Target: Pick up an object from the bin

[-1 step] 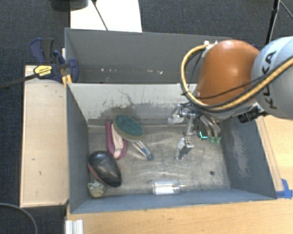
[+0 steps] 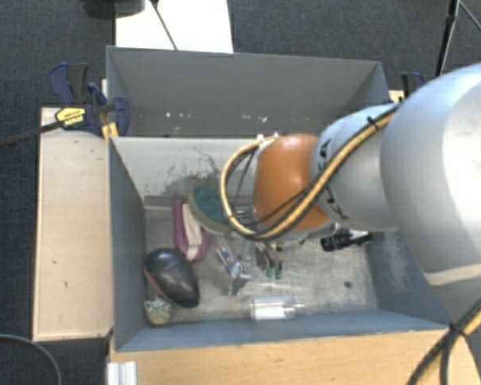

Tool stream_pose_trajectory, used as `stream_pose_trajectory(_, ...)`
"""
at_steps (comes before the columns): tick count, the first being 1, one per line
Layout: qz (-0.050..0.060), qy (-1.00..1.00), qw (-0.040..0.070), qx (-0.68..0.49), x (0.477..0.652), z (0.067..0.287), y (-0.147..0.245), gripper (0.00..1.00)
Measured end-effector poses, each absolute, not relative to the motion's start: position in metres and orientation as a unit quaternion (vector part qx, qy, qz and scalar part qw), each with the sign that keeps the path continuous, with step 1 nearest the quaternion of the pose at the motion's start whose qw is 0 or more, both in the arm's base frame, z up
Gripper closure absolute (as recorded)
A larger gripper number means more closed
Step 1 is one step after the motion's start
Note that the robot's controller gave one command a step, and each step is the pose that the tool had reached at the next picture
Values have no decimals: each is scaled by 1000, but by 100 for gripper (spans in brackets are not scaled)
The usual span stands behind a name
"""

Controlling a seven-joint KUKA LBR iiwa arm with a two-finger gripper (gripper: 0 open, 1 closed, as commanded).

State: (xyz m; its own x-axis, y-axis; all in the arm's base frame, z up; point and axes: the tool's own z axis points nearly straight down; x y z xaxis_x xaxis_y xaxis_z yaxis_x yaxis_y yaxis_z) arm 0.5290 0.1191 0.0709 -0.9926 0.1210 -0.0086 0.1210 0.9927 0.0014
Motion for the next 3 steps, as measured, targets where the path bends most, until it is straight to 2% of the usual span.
stream_pose_trajectory(1, 1, 993, 3, 121, 512, 101, 142, 0)
stream_pose_trajectory(2, 0, 963, 0, 268, 493, 105, 141, 0)
stream_pose_trajectory(3, 1, 929, 0, 370, 536, 72, 138, 0)
